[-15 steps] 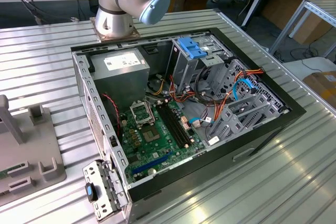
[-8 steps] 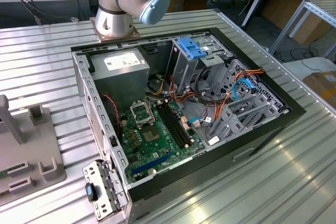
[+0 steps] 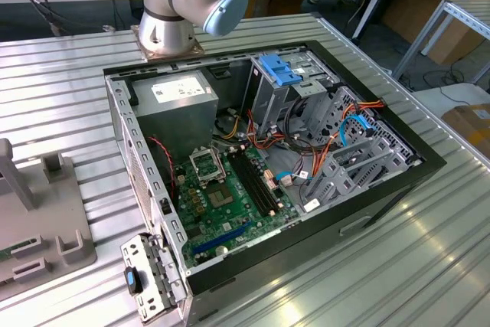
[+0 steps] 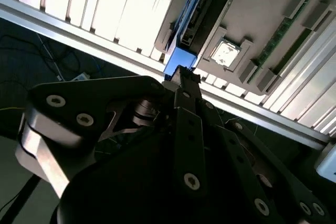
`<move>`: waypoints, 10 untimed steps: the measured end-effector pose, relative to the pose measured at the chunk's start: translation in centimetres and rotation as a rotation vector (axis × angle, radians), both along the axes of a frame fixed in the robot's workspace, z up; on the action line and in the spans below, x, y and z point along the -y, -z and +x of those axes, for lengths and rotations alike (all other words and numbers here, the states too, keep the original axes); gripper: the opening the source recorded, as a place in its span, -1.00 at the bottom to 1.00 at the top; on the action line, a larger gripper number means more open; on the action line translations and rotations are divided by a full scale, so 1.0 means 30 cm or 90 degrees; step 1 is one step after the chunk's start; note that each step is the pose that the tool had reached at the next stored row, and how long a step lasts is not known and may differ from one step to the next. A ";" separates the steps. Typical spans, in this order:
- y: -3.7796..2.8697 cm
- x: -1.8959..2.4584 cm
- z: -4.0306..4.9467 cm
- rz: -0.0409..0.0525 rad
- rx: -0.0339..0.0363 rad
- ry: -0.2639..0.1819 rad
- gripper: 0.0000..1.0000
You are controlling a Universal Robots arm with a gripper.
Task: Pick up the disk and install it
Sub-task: 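Pick up the disk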
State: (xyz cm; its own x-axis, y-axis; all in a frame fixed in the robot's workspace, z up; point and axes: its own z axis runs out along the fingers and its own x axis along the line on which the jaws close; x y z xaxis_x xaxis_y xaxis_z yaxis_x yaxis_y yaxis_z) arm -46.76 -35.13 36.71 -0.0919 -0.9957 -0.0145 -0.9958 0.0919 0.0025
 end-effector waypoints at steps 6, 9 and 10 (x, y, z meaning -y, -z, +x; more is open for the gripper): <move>0.000 0.000 0.003 0.0000 0.0000 -0.012 -0.79; 0.002 0.000 0.004 0.0000 0.0000 -0.036 -0.79; 0.002 0.000 0.004 0.0000 0.0000 -0.036 -0.79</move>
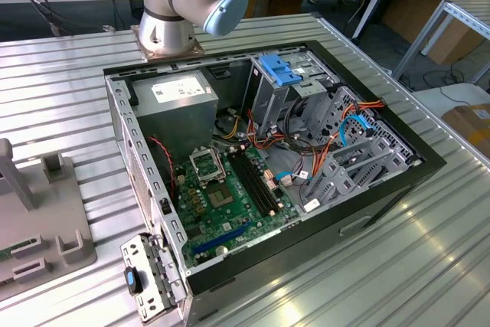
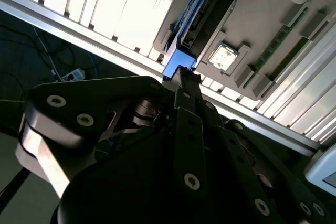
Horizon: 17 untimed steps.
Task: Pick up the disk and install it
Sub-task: 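Pick up the disk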
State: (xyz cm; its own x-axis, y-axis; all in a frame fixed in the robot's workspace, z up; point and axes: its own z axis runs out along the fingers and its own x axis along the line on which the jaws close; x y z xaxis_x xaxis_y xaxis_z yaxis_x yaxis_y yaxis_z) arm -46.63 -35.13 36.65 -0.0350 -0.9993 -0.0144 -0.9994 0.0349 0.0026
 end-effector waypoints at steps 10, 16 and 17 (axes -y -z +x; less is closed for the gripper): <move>0.025 0.002 0.006 -0.0001 -0.0002 0.000 -0.79; 0.027 0.002 0.006 0.0000 0.0000 0.000 -0.79; 0.027 0.002 0.006 0.0000 0.0000 0.000 -0.79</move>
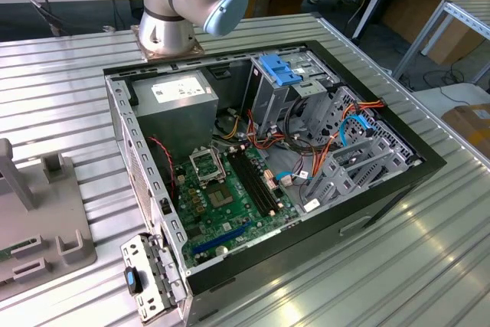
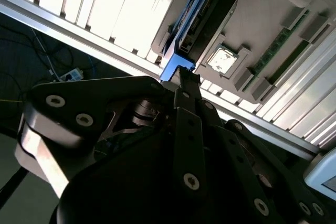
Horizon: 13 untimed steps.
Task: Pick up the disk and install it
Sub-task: 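Pick up the disk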
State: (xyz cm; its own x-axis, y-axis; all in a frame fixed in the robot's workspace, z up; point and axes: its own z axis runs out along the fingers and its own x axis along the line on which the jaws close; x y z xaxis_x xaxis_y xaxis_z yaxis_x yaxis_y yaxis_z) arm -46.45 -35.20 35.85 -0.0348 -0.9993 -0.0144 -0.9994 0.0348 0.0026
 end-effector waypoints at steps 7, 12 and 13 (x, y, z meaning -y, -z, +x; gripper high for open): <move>0.002 0.000 0.000 0.0000 0.0000 0.000 0.19; 0.017 0.000 0.000 0.0000 0.0001 0.000 0.33; 0.031 0.000 -0.001 0.0000 0.0000 0.000 0.33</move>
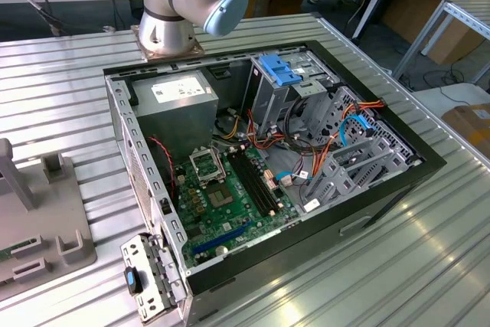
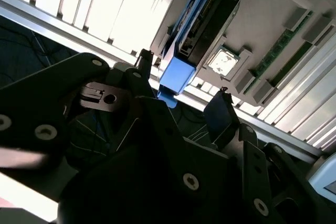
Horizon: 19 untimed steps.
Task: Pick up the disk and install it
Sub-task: 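Pick up the disk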
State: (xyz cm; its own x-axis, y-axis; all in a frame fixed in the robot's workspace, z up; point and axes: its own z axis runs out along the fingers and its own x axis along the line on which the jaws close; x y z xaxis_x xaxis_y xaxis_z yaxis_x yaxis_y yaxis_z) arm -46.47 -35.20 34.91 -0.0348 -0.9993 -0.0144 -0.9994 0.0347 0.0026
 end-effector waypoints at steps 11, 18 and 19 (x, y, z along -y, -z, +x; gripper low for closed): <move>0.039 0.000 -0.001 0.0000 0.0000 0.000 0.33; 0.048 0.000 -0.001 0.0000 0.0000 0.000 0.33; 0.053 0.000 -0.001 0.0000 -0.0001 0.000 0.33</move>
